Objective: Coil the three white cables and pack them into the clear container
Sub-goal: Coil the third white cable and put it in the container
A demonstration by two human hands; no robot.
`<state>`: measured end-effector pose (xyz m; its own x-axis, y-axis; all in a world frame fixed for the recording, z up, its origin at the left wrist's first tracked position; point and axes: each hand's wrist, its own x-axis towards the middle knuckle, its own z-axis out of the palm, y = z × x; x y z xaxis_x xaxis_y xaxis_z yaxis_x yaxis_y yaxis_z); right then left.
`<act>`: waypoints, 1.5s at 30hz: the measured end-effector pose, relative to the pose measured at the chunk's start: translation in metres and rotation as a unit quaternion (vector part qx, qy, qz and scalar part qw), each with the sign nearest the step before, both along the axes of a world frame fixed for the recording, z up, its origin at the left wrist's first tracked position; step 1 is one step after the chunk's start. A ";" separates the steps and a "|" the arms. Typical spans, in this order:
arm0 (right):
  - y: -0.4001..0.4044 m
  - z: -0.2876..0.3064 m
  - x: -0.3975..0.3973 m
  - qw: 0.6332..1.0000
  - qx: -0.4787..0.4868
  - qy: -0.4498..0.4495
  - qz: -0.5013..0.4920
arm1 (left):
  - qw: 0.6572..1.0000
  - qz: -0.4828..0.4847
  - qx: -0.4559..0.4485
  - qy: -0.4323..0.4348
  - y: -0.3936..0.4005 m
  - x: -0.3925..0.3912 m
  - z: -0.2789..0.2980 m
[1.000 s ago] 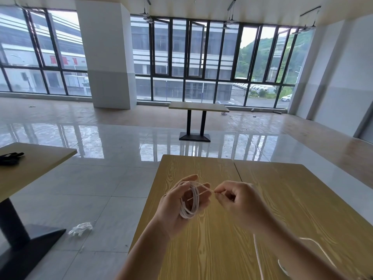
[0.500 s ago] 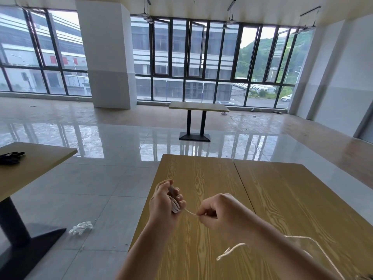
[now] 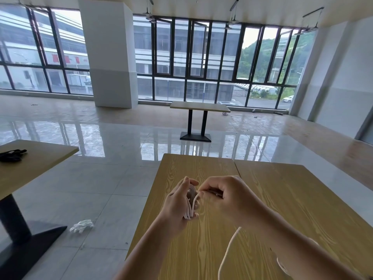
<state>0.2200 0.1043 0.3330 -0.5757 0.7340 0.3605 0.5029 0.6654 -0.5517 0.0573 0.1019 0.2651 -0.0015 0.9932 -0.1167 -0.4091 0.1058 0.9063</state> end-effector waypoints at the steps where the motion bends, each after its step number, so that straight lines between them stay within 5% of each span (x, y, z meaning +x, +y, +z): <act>1: 0.000 0.000 0.000 1.000 0.003 0.007 -0.004 | 1.000 -0.015 0.003 0.004 -0.002 0.001 0.001; 22: 0.024 -0.002 0.018 0.998 0.028 0.048 -0.031 | 0.961 -0.266 0.058 0.043 -0.021 -0.003 0.010; 35: 0.024 -0.021 0.025 0.994 0.051 0.018 -0.097 | 0.994 -0.026 0.043 -0.098 -0.012 0.007 -0.001; 45: 0.012 -0.036 0.005 0.998 -0.014 -0.052 -0.016 | 0.963 0.120 0.009 -0.241 0.001 0.015 0.001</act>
<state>0.2250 0.1161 0.2969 -0.5844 0.7620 0.2789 0.5792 0.6324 -0.5144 0.0724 0.1027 0.2663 -0.1812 0.9728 -0.1443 -0.7931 -0.0577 0.6064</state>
